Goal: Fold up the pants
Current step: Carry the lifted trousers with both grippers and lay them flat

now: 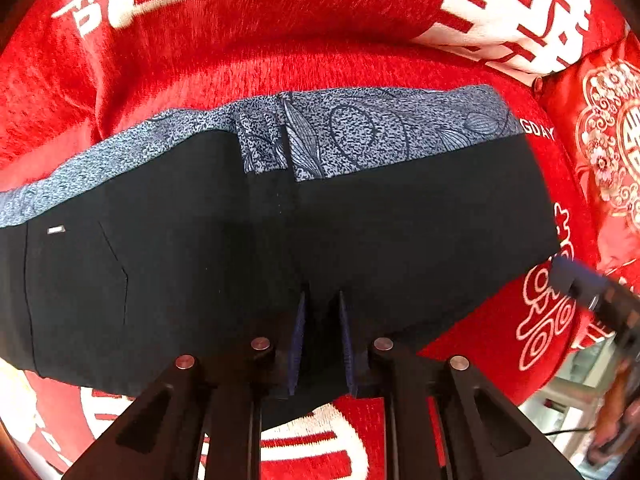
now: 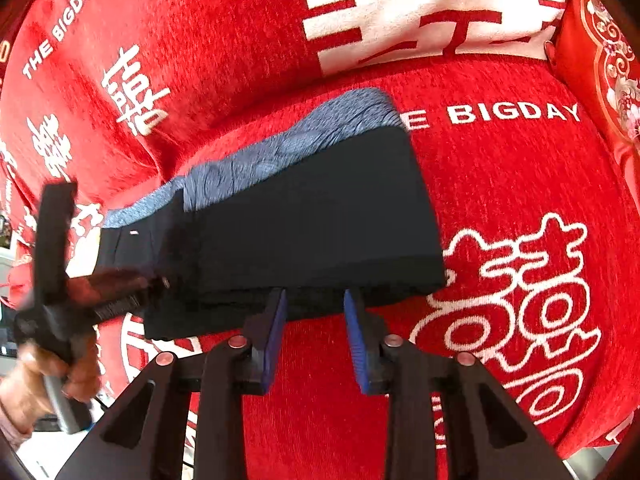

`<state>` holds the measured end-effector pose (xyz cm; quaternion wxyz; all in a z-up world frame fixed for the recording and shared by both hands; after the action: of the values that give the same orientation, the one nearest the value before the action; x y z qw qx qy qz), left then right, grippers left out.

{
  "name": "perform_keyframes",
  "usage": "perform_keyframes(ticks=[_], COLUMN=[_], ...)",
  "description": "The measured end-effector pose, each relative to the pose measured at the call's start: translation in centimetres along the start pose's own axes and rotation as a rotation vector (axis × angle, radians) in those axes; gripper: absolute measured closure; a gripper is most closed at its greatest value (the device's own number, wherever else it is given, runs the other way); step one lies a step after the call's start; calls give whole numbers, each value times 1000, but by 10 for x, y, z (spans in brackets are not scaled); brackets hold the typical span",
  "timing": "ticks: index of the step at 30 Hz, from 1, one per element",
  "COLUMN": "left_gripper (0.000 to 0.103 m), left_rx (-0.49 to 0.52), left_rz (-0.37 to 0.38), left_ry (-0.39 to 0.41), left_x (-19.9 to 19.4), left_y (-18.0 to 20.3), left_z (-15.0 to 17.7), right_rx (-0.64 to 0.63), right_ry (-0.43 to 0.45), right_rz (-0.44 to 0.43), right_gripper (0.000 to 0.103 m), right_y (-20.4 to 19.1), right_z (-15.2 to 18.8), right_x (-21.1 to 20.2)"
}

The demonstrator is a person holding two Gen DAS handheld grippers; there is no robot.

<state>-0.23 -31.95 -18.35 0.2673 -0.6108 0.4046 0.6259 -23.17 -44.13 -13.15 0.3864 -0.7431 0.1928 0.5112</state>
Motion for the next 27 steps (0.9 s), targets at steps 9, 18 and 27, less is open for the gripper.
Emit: perform_keyframes(ticks=[9, 18, 27], left_gripper=[84, 15, 15], left_rx=[-23, -182, -405], left_rz=[-32, -134, -241], left_ry=[41, 136, 109], left_x=[-3, -31, -52], left_y=[2, -26, -85], left_z=[5, 16, 56], right_rx=[-11, -224, -431], right_ry=[49, -51, -142], right_rz=[-24, 115, 138], right_gripper=[70, 67, 67], right_y=[24, -36, -113], right_z=[-94, -81, -27], right_x=[24, 78, 98])
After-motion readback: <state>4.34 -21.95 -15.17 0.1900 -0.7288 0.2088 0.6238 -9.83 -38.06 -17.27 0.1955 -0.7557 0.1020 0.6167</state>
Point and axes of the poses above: each gripper's, at about its wrist camera, not at the fingertips, and x roughly the way its jaws point, y to its right, z to its underside, the point moved 4 cm from there along x, roughly the way its jaws point, and after that the axes turned 2 degrees about -y, right-handed, at the moved point
